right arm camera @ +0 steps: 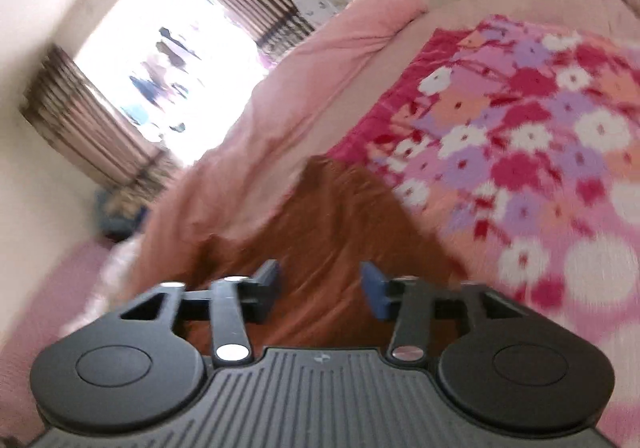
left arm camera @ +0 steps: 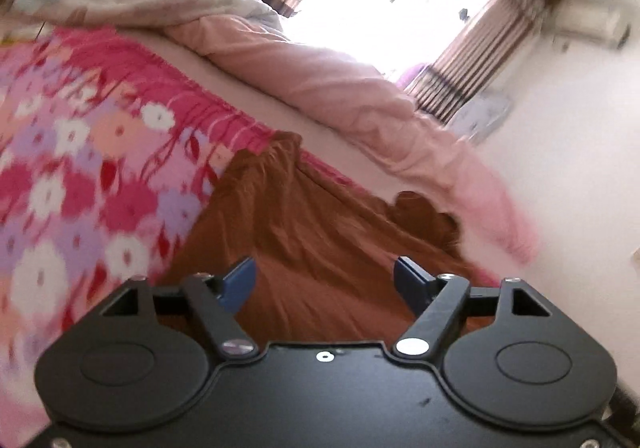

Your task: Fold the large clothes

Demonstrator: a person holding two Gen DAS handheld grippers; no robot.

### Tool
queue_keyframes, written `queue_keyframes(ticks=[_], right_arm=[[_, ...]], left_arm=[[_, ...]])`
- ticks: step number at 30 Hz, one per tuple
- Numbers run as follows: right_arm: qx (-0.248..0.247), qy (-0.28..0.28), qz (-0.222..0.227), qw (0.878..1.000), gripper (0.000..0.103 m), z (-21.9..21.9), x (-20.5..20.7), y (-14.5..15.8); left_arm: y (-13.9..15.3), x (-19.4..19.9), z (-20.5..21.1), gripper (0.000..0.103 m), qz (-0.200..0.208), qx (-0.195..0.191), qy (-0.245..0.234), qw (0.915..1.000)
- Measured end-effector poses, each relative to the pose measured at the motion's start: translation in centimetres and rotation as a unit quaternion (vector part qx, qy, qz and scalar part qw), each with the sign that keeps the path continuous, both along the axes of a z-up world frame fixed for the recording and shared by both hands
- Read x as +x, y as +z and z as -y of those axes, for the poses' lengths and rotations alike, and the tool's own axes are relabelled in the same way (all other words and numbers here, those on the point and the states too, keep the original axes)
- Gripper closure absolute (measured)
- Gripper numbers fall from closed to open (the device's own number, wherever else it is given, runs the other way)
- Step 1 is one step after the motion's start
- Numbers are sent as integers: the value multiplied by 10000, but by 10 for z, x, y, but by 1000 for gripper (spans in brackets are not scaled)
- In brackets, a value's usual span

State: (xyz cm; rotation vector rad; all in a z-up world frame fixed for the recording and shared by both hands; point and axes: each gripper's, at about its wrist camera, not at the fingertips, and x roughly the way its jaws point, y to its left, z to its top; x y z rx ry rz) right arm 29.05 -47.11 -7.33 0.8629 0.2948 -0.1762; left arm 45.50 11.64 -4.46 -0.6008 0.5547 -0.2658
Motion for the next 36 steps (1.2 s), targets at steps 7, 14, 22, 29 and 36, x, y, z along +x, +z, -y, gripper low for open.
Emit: queue_keyframes(ticks=[7, 14, 22, 29, 36], right_arm=[[974, 390, 42, 9945, 30, -5, -38, -34], [2403, 229, 118, 9704, 31, 16, -21, -79], [2307, -115, 115, 9729, 31, 23, 0, -79], [2008, -356, -72, 9790, 30, 21, 22, -70], [1519, -185, -166, 9881, 77, 18, 14, -44]], left_arm=[[-45, -39, -22, 22, -520, -1091, 365, 9920], [-84, -21, -32, 22, -1016, -2066, 815, 9697], [-77, 18, -18, 22, -958, -1716, 834, 9770], [-75, 38, -14, 58, -1019, -1644, 842, 9775], [-42, 19, -23, 82, -750, -1743, 379, 9811]])
